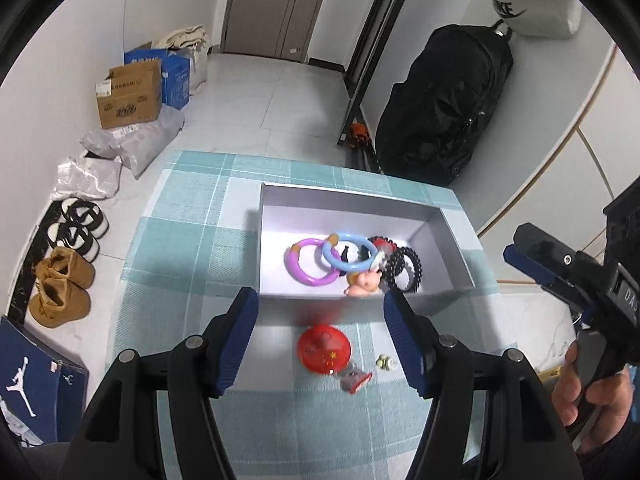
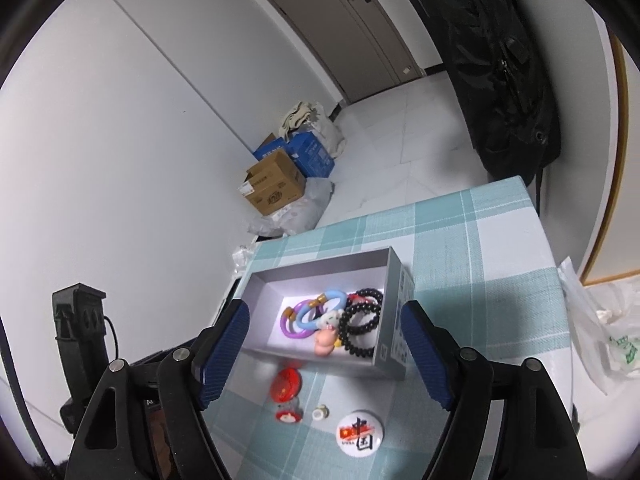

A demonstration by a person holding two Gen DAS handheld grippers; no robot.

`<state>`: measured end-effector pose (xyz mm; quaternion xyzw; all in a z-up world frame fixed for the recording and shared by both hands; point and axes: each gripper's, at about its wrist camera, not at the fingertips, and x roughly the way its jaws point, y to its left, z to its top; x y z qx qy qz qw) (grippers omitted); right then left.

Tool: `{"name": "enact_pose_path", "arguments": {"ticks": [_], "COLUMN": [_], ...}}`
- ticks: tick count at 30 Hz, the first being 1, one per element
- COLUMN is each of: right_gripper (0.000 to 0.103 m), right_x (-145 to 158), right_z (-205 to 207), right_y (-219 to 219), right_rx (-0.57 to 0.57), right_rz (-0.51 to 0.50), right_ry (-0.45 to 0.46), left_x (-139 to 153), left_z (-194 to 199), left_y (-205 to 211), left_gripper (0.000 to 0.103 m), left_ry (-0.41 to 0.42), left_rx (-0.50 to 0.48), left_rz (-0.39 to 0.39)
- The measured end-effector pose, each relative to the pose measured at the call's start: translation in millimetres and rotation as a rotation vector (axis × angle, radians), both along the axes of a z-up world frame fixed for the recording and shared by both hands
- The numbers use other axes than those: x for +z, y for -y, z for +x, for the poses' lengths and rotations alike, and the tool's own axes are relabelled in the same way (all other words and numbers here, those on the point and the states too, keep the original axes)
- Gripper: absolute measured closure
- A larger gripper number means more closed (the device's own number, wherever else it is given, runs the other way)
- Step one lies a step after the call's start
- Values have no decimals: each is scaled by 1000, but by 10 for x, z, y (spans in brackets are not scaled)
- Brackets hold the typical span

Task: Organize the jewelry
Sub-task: 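Open both tools to drop the bracelet and ring toy, then lift out, then move the right tool to the white CHINA badge and close on it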

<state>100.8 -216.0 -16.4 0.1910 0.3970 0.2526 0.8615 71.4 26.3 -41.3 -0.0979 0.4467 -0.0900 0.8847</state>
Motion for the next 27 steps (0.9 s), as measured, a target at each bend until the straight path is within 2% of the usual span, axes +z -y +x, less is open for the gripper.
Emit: {"name": "enact_pose_path", "arguments": {"ticks": [3, 5, 12, 14, 17, 21, 27], "right_gripper": [20, 18, 11, 6, 5, 5, 3], "right_x": [21, 31, 90, 86, 40, 3, -97], "right_z": [-89, -158, -394, -466, -549, -627, -734], "right_y": [-13, -11, -5, -11, -46, -114, -206], "right_rx": [12, 17, 47, 54, 67, 96, 140], "right_rz": [-28, -46, -100, -116, -154, -213, -307], "right_ry": [11, 20, 66, 84, 90, 103, 120], "left_x": [37, 76, 72, 55, -4, -74, -203], "left_z": [-95, -169, -385, -423, -463, -482, -543], "left_y": [66, 113, 127, 124, 133, 102, 221], "left_gripper": [33, 32, 25, 24, 24, 24, 23], "left_ry": [36, 69, 101, 99, 94, 61, 31], "left_rx": [0, 2, 32, 35, 44, 47, 2], "left_rz": [45, 76, 98, 92, 112, 78, 129]}}
